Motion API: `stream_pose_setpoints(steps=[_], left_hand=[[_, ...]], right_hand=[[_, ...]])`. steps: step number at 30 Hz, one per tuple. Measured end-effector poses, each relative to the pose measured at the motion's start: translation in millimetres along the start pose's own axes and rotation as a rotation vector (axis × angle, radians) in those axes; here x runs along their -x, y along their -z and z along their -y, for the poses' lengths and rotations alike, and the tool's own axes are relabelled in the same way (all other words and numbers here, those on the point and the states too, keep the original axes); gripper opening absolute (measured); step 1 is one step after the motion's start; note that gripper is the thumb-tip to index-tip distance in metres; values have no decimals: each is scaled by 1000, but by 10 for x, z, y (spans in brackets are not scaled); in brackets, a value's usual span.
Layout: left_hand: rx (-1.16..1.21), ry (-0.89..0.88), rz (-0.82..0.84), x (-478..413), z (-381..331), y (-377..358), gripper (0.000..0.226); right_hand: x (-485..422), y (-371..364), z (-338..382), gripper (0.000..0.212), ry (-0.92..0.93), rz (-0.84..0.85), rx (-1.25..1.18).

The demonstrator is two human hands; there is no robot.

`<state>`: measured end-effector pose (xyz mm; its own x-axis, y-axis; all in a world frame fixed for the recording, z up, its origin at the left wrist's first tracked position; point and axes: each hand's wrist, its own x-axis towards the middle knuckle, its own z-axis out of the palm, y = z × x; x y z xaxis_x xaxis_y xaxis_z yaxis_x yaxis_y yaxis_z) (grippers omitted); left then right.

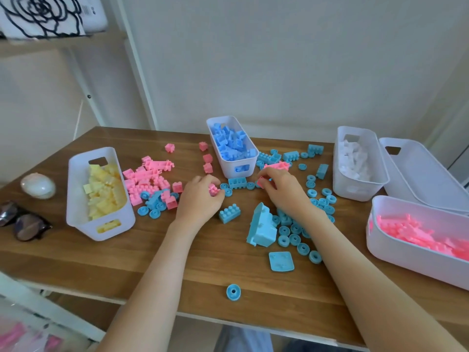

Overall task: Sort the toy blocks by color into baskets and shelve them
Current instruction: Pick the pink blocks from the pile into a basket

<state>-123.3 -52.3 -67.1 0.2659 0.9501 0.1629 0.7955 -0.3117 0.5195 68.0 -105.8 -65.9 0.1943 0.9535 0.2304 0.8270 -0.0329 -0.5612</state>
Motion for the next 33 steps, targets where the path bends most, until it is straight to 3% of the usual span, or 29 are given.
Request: stream_pose_setpoints(steps=[13,16,23,33], left_hand=[[262,11,-97,-15,3,74,15],[222,-25,-82,-77,-54,143,15],[261,-22,-30,-54,-301,248,20],[469,-322,114,403,-1186,247,18]], right_hand=[[53,-16,39,22,14,11,-26],[14,33,109,21,39,29,-8],[25,281,226,14,-63,-14,-186],[533,1153,45,15,-58,-129,-111]])
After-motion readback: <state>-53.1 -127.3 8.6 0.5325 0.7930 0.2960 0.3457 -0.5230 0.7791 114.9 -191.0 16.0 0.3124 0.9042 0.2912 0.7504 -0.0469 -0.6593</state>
